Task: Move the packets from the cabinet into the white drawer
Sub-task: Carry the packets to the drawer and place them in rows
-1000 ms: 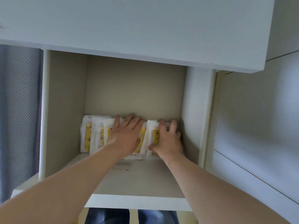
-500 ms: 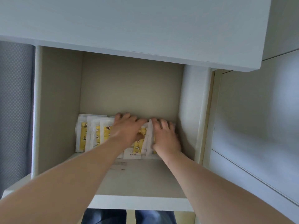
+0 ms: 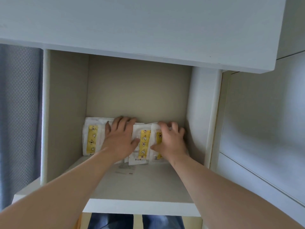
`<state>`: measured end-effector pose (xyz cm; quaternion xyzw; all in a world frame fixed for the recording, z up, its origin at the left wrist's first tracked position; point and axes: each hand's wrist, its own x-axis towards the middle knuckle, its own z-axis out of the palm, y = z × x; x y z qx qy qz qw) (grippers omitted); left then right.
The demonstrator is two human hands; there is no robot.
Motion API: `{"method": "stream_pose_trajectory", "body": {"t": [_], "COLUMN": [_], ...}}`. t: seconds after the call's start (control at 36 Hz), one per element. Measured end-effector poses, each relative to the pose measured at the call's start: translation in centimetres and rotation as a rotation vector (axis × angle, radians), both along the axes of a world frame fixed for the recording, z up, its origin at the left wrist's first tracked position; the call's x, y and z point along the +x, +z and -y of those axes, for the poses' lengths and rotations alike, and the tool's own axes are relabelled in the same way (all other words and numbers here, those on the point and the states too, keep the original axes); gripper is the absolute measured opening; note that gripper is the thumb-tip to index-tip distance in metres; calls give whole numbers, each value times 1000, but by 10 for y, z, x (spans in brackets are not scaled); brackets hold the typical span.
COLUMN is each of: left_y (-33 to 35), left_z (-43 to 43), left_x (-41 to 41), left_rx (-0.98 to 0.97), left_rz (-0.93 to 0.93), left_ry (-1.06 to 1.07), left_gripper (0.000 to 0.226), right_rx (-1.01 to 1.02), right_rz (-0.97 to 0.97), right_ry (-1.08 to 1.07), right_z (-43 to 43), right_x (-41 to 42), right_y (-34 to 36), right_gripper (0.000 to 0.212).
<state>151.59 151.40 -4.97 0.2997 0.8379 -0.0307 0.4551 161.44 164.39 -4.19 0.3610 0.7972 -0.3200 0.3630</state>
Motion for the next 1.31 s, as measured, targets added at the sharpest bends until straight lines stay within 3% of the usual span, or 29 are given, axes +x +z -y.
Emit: {"method": "stream_pose_trajectory", "body": {"t": [0.14, 0.28, 0.47, 0.83, 0.97, 1.17, 1.25, 1.31], "left_y": [0, 0, -2, 6, 11, 13, 15, 13], "left_z": [1, 24, 21, 23, 20, 14, 6, 1], "left_x": [-12, -26, -34, -49, -33, -4, -2, -3], "left_rx": [58, -18, -22, -88, -30, -87, 18, 34], "left_rz": [33, 12, -76, -9, 76, -57, -86, -103], "left_ry": [-95, -215, -287, -245, -118, -218, -62, -82], "left_gripper": [89, 101, 97, 89, 92, 67, 76, 82], "right_rx": [143, 131, 104, 38, 53, 58, 55, 43], "right_rz": [29, 50, 69, 20, 30, 32, 31, 37], "right_ry": [147, 207, 197, 190, 202, 235, 257, 256], "right_z": [1, 0, 11, 23, 18, 10, 8, 7], "right_x": [2, 4, 2, -9, -6, 4, 7, 7], "right_y": [2, 0, 0, -3, -1, 6, 9, 10], "right_gripper": [76, 81, 88, 83, 87, 92, 92, 92]}}
